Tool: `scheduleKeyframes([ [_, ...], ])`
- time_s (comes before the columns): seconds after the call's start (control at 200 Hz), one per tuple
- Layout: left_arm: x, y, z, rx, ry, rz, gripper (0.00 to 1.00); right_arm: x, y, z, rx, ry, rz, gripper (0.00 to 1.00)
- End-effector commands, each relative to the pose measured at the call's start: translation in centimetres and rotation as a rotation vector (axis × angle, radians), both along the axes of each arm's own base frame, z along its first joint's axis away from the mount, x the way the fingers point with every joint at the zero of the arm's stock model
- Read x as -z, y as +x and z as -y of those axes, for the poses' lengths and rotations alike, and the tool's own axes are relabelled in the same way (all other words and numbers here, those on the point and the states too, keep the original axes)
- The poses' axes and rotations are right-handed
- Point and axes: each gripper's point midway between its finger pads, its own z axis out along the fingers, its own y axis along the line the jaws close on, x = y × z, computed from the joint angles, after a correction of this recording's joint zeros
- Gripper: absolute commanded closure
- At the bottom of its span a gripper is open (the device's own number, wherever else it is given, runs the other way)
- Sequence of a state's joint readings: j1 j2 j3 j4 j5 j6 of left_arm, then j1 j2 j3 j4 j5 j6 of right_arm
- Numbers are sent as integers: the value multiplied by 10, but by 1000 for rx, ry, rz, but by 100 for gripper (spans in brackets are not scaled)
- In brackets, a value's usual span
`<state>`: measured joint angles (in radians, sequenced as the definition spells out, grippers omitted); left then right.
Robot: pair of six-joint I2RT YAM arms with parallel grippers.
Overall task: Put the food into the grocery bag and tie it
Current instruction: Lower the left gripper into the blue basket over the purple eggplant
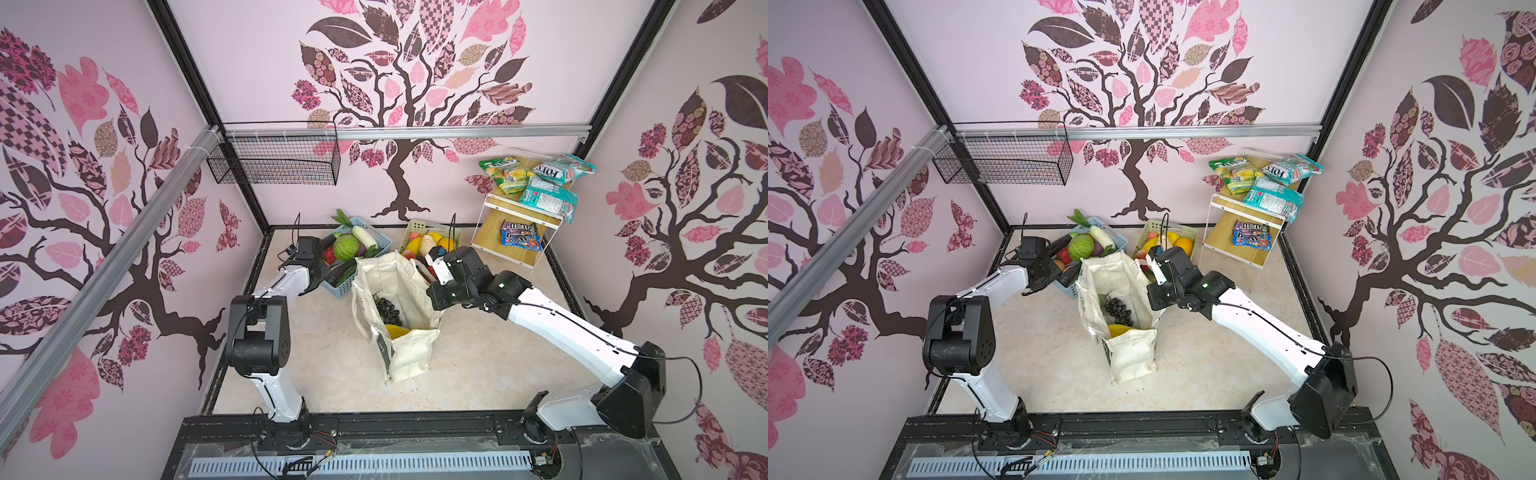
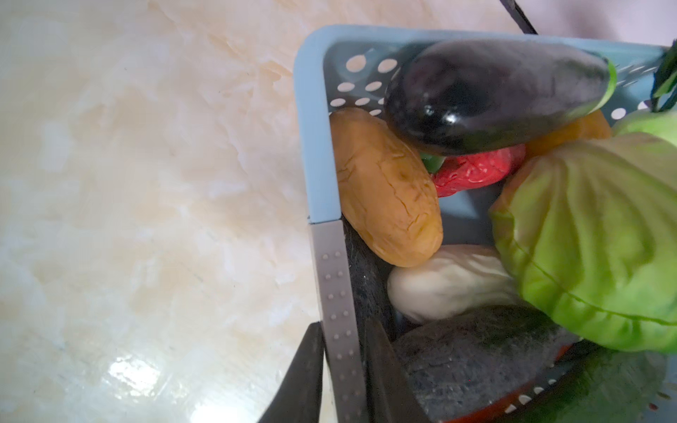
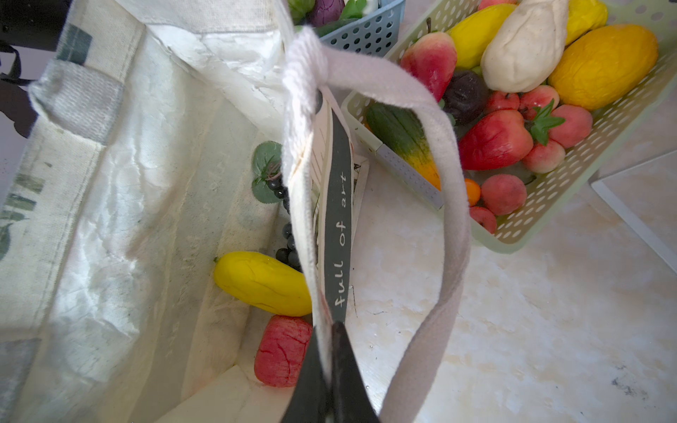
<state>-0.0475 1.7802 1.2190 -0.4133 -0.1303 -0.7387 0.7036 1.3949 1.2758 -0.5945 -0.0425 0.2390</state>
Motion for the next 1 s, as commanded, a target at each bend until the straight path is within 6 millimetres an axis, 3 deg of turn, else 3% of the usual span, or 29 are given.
scheduleKeyframes([
  [0.0, -3, -12, 19, 18, -52, 6, 77, -25, -3, 4, 9, 57, 50, 100],
  [0.16, 0, -23, 36, 22, -117, 3, 74, -22, -6, 8, 25, 57, 47, 100],
  [0.305, -19, -29, 43, 47, -125, 32, 66, -19, -6, 11, 37, 53, 44, 100],
  [0.51, -54, -26, -11, -4, -6, 74, 48, -19, -6, 9, 35, 61, 41, 100],
  [0.625, -56, -12, -37, 17, 50, 49, 42, -18, -4, 5, 29, 58, 32, 100],
  [0.825, -41, 21, -43, 66, 75, 42, 43, -14, 2, -2, 19, 52, 20, 100],
  [0.99, -26, 36, -49, 49, 84, 19, 46, -12, 4, -1, 20, 32, 22, 100],
])
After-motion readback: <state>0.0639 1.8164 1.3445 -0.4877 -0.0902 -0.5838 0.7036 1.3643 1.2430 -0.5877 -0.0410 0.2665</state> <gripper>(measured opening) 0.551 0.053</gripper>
